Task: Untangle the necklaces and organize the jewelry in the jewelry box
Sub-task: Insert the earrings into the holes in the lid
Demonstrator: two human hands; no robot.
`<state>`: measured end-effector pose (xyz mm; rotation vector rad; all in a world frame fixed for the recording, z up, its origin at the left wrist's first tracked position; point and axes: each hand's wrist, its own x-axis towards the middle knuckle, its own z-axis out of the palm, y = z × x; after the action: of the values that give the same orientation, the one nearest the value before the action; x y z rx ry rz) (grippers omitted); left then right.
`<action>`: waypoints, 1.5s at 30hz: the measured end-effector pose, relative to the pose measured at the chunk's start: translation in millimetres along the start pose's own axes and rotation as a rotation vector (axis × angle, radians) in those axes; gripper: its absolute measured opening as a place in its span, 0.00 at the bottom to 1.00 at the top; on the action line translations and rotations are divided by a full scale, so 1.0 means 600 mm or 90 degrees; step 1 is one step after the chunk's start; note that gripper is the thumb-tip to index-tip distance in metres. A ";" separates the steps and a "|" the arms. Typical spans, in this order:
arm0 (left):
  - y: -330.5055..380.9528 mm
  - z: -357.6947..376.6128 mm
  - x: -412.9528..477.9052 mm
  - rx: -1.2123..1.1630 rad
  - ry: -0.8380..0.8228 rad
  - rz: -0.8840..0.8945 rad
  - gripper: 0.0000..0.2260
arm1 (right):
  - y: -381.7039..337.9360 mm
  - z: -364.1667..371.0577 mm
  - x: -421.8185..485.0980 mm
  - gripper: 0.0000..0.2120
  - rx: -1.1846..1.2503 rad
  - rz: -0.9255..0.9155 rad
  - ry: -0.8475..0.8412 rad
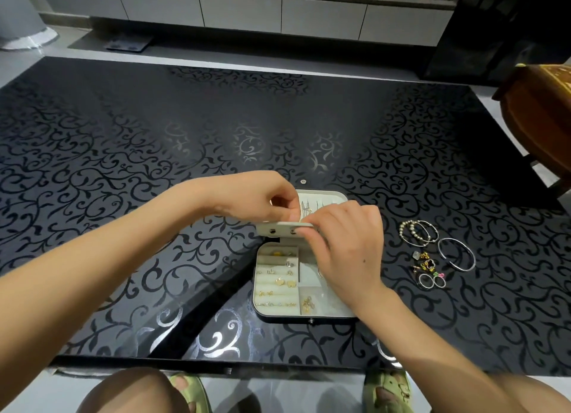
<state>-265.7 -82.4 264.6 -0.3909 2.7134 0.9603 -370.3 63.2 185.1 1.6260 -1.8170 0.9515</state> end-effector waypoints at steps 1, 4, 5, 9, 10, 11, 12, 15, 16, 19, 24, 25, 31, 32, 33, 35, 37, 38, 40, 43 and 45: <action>-0.001 0.000 -0.005 -0.037 0.038 -0.002 0.07 | 0.000 0.001 0.003 0.12 0.003 0.016 0.004; -0.005 0.010 -0.026 -0.144 0.131 0.006 0.06 | -0.001 0.002 0.008 0.09 0.013 0.060 -0.007; -0.005 0.016 -0.031 -0.149 0.152 0.010 0.05 | -0.001 -0.001 0.008 0.09 0.012 0.073 -0.016; -0.012 0.041 -0.035 -0.121 0.308 -0.004 0.01 | 0.005 -0.030 -0.009 0.11 -0.021 0.111 -0.020; -0.013 0.046 -0.032 -0.116 0.349 -0.011 0.02 | 0.014 -0.043 -0.018 0.09 -0.043 0.138 -0.004; -0.013 0.050 -0.028 -0.118 0.380 -0.019 0.02 | 0.028 -0.058 -0.029 0.08 -0.075 0.181 0.013; -0.013 0.054 -0.023 -0.122 0.406 -0.025 0.02 | 0.046 -0.076 -0.039 0.06 -0.123 0.234 0.018; -0.020 0.064 -0.007 -0.150 0.492 -0.053 0.03 | 0.120 -0.108 -0.051 0.06 -0.315 0.377 -0.223; -0.023 0.068 -0.003 -0.173 0.525 -0.063 0.04 | 0.143 -0.112 -0.053 0.07 -0.356 0.413 -0.353; -0.023 0.082 0.003 -0.297 0.602 -0.069 0.09 | 0.186 -0.110 -0.050 0.07 -0.348 0.462 -0.537; -0.017 0.105 0.008 -0.410 0.662 -0.075 0.10 | 0.204 -0.088 -0.060 0.07 -0.350 0.443 -0.552; -0.018 0.105 0.008 -0.417 0.662 -0.073 0.10 | 0.207 -0.084 -0.061 0.07 -0.360 0.434 -0.545; -0.027 0.104 0.003 -0.421 0.623 -0.088 0.11 | 0.191 -0.083 -0.048 0.14 -0.354 0.428 -0.541; -0.028 0.104 0.002 -0.428 0.614 -0.085 0.10 | 0.178 -0.086 -0.037 0.13 -0.293 0.436 -0.490; -0.026 0.106 -0.001 -0.433 0.605 -0.078 0.10 | 0.159 -0.091 -0.026 0.12 -0.189 0.463 -0.422; -0.023 0.104 -0.004 -0.434 0.592 -0.053 0.08 | 0.109 -0.094 0.008 0.10 0.108 0.553 -0.288; -0.020 0.103 -0.008 -0.440 0.574 -0.026 0.07 | 0.055 -0.086 0.046 0.07 0.405 0.629 -0.232; -0.019 0.102 -0.010 -0.449 0.567 -0.013 0.06 | 0.032 -0.079 0.060 0.07 0.511 0.652 -0.239; -0.020 0.101 -0.014 -0.463 0.560 0.001 0.04 | -0.005 -0.060 0.080 0.06 0.640 0.690 -0.290; -0.029 0.101 -0.015 -0.457 0.545 -0.006 0.06 | -0.036 -0.034 0.093 0.07 0.691 0.729 -0.313; -0.034 0.101 -0.016 -0.438 0.536 -0.010 0.05 | -0.047 -0.024 0.094 0.09 0.687 0.743 -0.281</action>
<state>-242.2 -57.4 210.0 -1.1571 2.9110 2.1075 -351.6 38.1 241.9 1.1225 -2.8865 2.5670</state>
